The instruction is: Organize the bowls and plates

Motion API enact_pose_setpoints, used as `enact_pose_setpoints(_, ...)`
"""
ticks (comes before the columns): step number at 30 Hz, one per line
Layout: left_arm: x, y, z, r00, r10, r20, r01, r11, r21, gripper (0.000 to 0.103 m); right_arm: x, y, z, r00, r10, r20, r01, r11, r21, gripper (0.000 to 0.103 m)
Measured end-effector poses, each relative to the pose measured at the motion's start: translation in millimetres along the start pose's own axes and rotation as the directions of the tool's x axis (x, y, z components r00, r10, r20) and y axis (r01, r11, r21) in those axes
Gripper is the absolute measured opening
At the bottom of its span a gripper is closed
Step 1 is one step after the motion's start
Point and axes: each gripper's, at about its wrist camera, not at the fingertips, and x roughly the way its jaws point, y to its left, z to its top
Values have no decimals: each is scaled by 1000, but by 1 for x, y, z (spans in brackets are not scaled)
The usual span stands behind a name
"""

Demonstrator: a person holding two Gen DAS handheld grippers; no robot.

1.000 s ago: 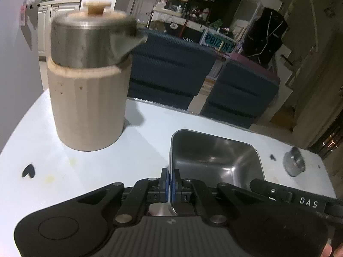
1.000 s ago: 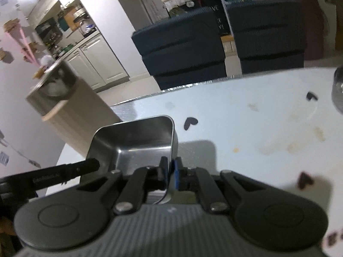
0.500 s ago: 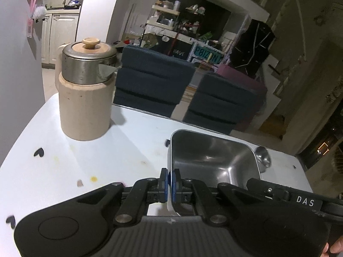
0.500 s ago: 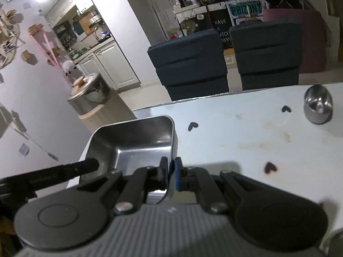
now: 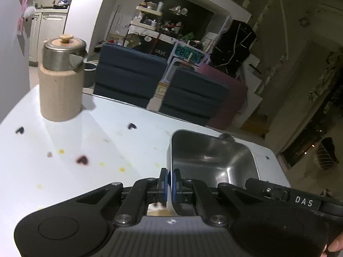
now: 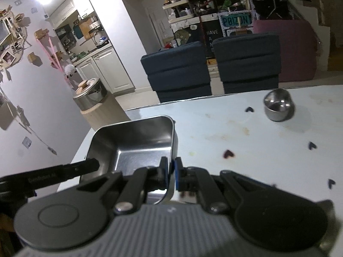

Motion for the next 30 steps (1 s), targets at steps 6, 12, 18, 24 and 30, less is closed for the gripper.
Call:
enact_pose_setpoints(6,1,-28,-23,999,-44,-13,44,999,0,4,-32,-29,-14,1000,-24,2,24,1000,-1,7)
enact_pose_setpoints(12,9,-57,-49,996,-79,-33,79,997,-6,4,-52,-55,-28,998,-56,-10,56,998,-5,8)
enact_pose_setpoints(18,27,-86,-73,992,-103,-73,104,995,0,4,-68,-78,-39,996,-82,-25,82,997,5,8)
enact_pose_setpoints(24,47,-110,-89,987,-121,-110,123,992,13,4,-77,-105,-52,993,-112,-38,113,993,16,9)
enact_pose_setpoints(30,71,-125,-101,980,-134,-145,137,991,8,4,-75,-129,-62,990,-129,-49,132,988,76,9)
